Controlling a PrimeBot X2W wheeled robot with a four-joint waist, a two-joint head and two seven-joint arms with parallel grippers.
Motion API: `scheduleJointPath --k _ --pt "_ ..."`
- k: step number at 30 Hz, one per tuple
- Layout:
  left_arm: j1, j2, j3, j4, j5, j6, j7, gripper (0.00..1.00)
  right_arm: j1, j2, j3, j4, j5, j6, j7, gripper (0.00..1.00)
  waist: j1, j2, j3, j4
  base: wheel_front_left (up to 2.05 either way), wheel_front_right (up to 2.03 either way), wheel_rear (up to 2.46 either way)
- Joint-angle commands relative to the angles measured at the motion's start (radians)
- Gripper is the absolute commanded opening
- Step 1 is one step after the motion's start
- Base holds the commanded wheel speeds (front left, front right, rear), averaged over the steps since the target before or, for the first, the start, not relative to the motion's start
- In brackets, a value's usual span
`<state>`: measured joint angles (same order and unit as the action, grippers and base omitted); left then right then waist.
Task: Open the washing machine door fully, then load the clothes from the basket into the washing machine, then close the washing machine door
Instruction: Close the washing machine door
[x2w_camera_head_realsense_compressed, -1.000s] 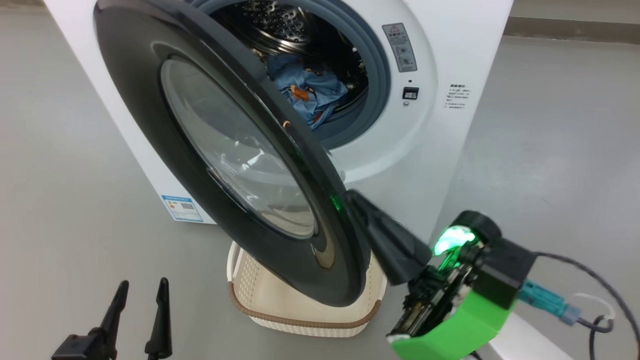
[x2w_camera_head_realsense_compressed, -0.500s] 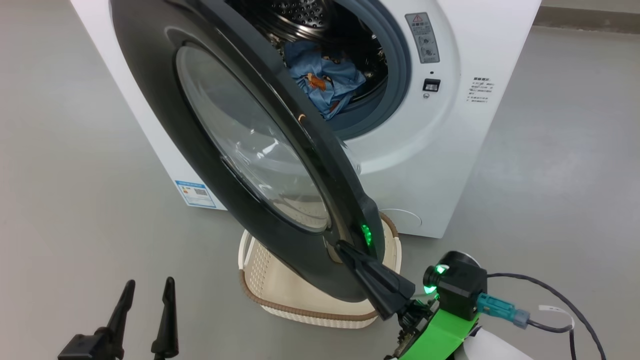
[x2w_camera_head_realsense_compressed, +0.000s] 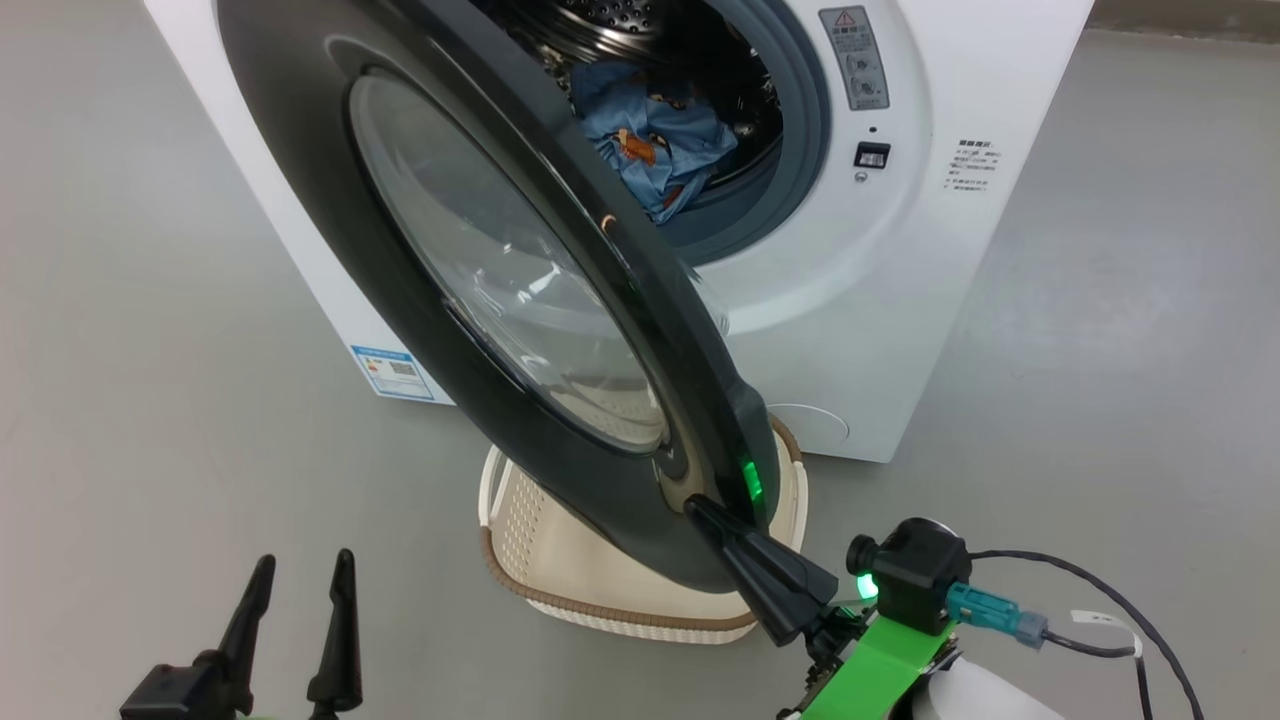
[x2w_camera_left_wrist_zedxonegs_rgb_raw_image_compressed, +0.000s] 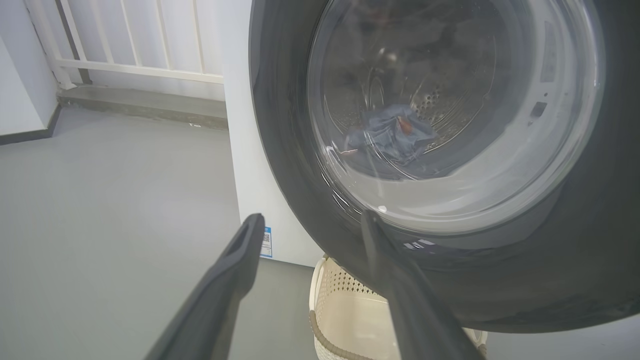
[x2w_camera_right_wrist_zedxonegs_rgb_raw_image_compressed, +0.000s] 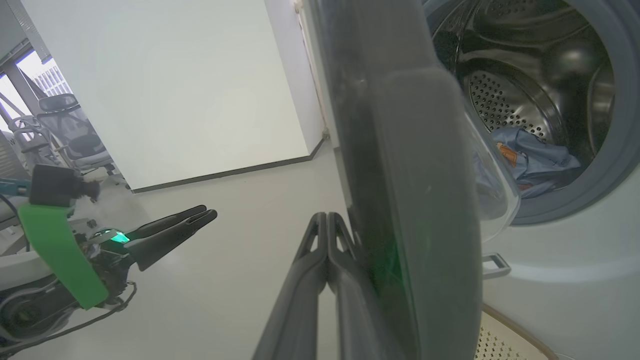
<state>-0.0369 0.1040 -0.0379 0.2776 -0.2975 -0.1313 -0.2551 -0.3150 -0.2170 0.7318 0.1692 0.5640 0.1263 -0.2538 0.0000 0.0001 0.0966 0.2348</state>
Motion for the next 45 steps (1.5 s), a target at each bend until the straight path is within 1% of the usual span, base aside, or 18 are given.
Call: scheduleJointPath --k 1,11,15,22,34,39,45 --pt "-0.035 0.007 0.029 -0.03 0.012 0.001 -0.007 1.0 -0.005 0.006 -0.015 -0.012 0.01 0.004 -0.008 0.0 0.0 -0.0001 0.006 -0.001 0.0 0.0 0.0" --pt "-0.06 -0.015 0.022 -0.05 0.014 0.001 -0.007 1.0 -0.05 -0.004 -0.147 0.025 0.007 0.004 -0.008 0.0 0.0 -0.0001 0.06 0.001 0.0 0.0 0.0" --pt "-0.083 -0.025 0.012 -0.058 0.012 0.001 -0.007 1.0 -0.089 -0.01 -0.205 0.045 0.004 0.004 -0.008 0.0 0.0 -0.0001 0.095 0.009 0.0 0.0 0.0" --pt "-0.125 -0.037 -0.007 -0.069 0.009 0.001 -0.007 1.0 -0.158 -0.025 -0.276 0.073 -0.004 0.004 -0.008 0.0 0.0 -0.0001 0.152 0.03 0.0 0.0 0.0" --pt "-0.204 -0.051 -0.051 -0.093 -0.004 0.001 -0.007 1.0 -0.317 -0.062 -0.368 0.119 -0.028 0.004 -0.008 0.0 0.0 -0.0001 0.249 0.069 0.0 0.0 0.0" --pt "-0.229 -0.053 -0.066 -0.101 -0.008 0.001 -0.007 1.0 -0.376 -0.069 -0.403 0.141 -0.034 0.004 -0.008 0.0 0.0 -0.0001 0.276 0.082 0.0 0.0 0.0" --pt "-0.246 -0.053 -0.081 -0.108 -0.019 0.001 -0.007 1.0 -0.421 -0.062 -0.454 0.159 -0.04 0.004 -0.008 0.0 0.0 -0.0001 0.297 0.096 0.0 0.0 0.0"
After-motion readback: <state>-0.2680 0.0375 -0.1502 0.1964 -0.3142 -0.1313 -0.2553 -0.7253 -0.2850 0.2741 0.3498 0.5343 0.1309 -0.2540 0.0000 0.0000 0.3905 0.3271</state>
